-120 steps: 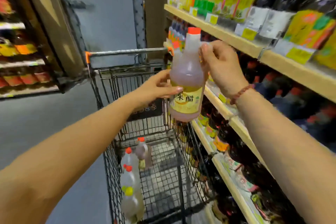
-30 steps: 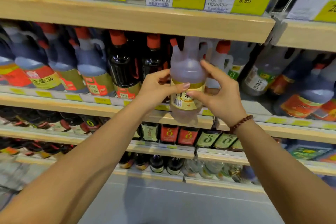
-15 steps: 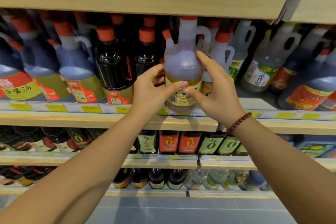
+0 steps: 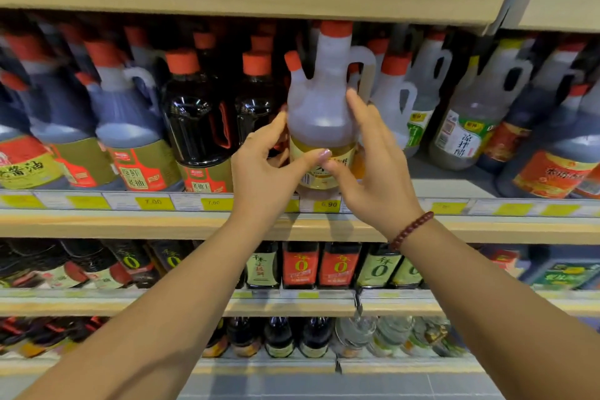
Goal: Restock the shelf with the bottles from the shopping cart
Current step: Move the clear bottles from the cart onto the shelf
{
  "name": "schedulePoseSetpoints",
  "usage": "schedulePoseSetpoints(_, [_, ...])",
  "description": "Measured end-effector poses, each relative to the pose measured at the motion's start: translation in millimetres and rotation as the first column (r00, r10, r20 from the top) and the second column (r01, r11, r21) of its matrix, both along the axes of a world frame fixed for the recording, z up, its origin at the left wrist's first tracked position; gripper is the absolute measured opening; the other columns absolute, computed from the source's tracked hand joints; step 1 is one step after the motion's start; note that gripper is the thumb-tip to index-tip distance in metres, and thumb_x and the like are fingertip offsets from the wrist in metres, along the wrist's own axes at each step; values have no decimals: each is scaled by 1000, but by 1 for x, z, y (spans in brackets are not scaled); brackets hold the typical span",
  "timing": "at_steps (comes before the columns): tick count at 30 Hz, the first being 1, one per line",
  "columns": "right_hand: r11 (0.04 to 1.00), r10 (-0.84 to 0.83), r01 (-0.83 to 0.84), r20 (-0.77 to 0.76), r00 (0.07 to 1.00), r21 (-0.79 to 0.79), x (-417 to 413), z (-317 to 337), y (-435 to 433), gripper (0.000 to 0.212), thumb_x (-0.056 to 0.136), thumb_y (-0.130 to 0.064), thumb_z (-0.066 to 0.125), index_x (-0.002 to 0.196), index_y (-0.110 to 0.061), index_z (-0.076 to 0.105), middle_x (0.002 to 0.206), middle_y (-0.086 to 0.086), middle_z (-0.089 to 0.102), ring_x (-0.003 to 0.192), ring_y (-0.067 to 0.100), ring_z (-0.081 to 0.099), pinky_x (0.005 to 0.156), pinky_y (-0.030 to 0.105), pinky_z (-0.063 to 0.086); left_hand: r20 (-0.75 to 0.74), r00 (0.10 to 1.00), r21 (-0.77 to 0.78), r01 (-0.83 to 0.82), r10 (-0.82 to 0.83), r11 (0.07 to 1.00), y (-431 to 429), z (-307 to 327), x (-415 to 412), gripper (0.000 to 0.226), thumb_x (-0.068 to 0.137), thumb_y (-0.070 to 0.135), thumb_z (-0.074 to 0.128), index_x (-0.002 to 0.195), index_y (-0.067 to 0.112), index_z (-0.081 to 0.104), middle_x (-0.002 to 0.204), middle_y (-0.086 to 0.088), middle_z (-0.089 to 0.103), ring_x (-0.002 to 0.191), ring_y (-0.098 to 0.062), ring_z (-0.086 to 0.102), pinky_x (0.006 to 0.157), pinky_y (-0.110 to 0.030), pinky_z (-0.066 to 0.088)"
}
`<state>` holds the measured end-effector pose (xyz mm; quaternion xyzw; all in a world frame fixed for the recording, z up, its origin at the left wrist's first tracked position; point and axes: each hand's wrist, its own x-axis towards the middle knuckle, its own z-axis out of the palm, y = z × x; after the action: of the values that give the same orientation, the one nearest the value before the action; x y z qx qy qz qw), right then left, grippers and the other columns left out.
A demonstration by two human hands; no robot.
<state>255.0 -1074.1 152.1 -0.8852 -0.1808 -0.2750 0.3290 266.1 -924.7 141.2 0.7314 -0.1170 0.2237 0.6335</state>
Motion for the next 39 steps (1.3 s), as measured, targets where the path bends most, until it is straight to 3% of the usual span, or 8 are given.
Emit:
schedulePoseSetpoints(8, [997, -46, 48, 34, 998, -59, 7, 0, 0, 73, 87, -19, 63, 146, -14, 21, 148, 12, 34, 139, 28, 27, 105, 22, 18, 45, 991, -58, -124, 127, 991, -12, 0, 0, 73, 69, 21, 82, 134, 12, 51, 118, 5, 59, 116, -11, 55, 93, -23, 51])
schedulePoseSetpoints(12, [995, -53, 61, 95, 994, -82, 13, -1, -1, 71, 85, -17, 64, 144, -9, 24, 137, 16, 44, 127, 29, 35, 100, 20, 24, 55, 990, -52, -127, 130, 991, -16, 1, 4, 72, 69, 21, 81, 134, 11, 51, 112, 12, 58, 112, -8, 56, 92, -20, 51])
schedulePoseSetpoints(17, [998, -32, 36, 72, 997, -47, 15, -10, -4, 74, 83, -16, 66, 144, -10, 25, 133, 14, 45, 124, 22, 36, 99, 14, 22, 67, 988, 6, -142, 141, 990, -17, -10, 6, 66, 68, 20, 82, 128, 11, 57, 107, 11, 57, 109, -12, 58, 90, -27, 54])
schedulePoseSetpoints(26, [996, -48, 42, -77, 996, -77, 22, 0, -3, 76, 83, -18, 68, 145, -15, 23, 129, 6, 48, 111, 21, 40, 92, 26, 34, 88, 970, 44, -230, 226, 972, -26, -18, 16, 67, 70, 24, 81, 130, 8, 55, 87, 10, 48, 87, 3, 52, 78, -11, 52])
schedulePoseSetpoints(29, [990, -77, 66, -86, 993, -123, 21, 3, 0, 74, 85, -17, 65, 145, -14, 22, 120, 7, 49, 109, 22, 38, 93, 29, 37, 93, 963, 55, -257, 252, 965, -27, -21, 15, 66, 73, 25, 79, 132, 11, 54, 90, 0, 53, 83, 5, 51, 77, -25, 56])
schedulePoseSetpoints(34, [956, -181, 157, -75, 981, -249, 20, -2, 12, 82, 82, -15, 64, 145, -8, 12, 123, 12, 42, 112, 26, 36, 97, 34, 40, 118, 957, 79, -275, 265, 958, -31, -22, 18, 66, 74, 21, 79, 133, 10, 52, 86, -8, 53, 79, -17, 54, 72, -42, 57])
schedulePoseSetpoints(37, [952, -208, 180, -91, 974, -246, 22, -4, 17, 91, 81, -12, 63, 147, -8, 1, 128, 15, 38, 115, 28, 35, 94, 33, 39, 132, 960, 109, -262, 248, 959, -32, -22, 18, 67, 75, 14, 77, 135, 11, 48, 89, -6, 52, 83, -17, 55, 77, -37, 57])
schedulePoseSetpoints(39, [958, -203, 174, -108, 973, -227, 24, -2, 17, 90, 82, -10, 60, 147, -9, -2, 132, 17, 36, 118, 29, 34, 95, 34, 39, 153, 954, 136, -280, 260, 950, -32, -22, 20, 66, 75, 12, 77, 135, 11, 49, 88, -4, 52, 79, -8, 53, 77, -24, 53])
